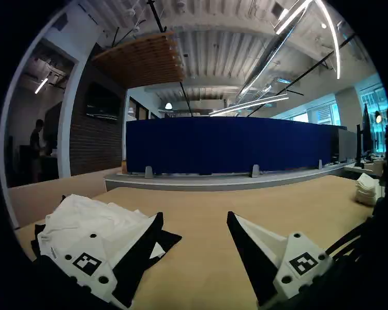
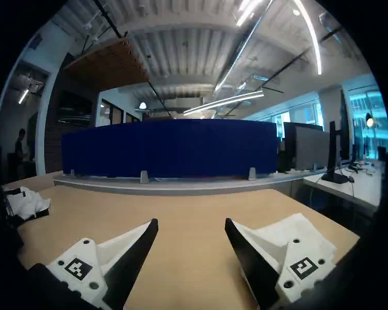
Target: Fold towel
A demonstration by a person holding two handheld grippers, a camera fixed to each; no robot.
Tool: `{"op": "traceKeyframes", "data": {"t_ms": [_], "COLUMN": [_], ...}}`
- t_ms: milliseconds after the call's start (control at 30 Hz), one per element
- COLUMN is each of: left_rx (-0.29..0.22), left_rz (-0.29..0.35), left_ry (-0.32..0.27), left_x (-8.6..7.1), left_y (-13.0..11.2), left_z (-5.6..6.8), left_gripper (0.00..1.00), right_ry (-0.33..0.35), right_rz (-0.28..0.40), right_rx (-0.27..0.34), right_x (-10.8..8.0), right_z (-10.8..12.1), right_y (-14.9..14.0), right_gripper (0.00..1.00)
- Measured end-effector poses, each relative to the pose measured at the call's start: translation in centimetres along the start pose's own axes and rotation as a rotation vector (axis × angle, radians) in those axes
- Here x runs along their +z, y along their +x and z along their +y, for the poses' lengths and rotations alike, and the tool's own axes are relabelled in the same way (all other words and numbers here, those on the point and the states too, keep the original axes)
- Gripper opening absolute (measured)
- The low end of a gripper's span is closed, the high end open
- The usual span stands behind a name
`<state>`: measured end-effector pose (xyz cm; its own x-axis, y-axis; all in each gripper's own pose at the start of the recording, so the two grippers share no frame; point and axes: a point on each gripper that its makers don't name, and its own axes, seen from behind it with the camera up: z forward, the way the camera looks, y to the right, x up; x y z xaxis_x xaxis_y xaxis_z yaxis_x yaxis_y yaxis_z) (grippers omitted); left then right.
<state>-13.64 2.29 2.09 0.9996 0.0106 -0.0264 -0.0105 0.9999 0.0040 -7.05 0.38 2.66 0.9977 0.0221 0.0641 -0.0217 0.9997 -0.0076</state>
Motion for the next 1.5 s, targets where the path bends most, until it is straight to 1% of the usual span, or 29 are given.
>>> {"op": "traceKeyframes", "data": {"t_ms": [100,300,500,600,800,900,1200,1500], "left_rx": [0.0,0.0,0.0,0.0,0.0,0.0,0.0,0.0], "left_rz": [0.0,0.0,0.0,0.0,0.0,0.0,0.0,0.0], "left_ry": [0.0,0.0,0.0,0.0,0.0,0.0,0.0,0.0], "left_x": [0.0,-0.1,-0.2,-0.2,-0.2,-0.2,-0.2,-0.3], "left_y": [0.0,0.0,0.0,0.1,0.1,0.1,0.1,0.0], "left_z": [0.0,0.0,0.0,0.0,0.0,0.0,0.0,0.0], "left_gripper": [0.91,0.91,0.91,0.91,0.91,0.91,0.91,0.91], "right_ry": [-0.007,-0.001,-0.011,-0.006,-0.008,-0.002,0.007,0.006], "right_rz": [0.0,0.009,0.007,0.025,0.044,0.055,0.063,0.064], "right_rx": [0.002,0.02,0.065,0.056,0.044,0.028,-0.017,-0.016], "right_x": [-0.1,-0.2,-0.4,-0.7,-0.9,-1.1,-1.3,-1.4], "right_z": [0.3,0.3,0.7,0.6,0.5,0.1,-0.7,-0.7], "right_y": [-0.6,-1.4,-2.2,-1.8,-1.8,-1.9,-2.0,-2.0], "right_gripper": [1.0,1.0,1.0,1.0,1.0,1.0,1.0,0.99]}}
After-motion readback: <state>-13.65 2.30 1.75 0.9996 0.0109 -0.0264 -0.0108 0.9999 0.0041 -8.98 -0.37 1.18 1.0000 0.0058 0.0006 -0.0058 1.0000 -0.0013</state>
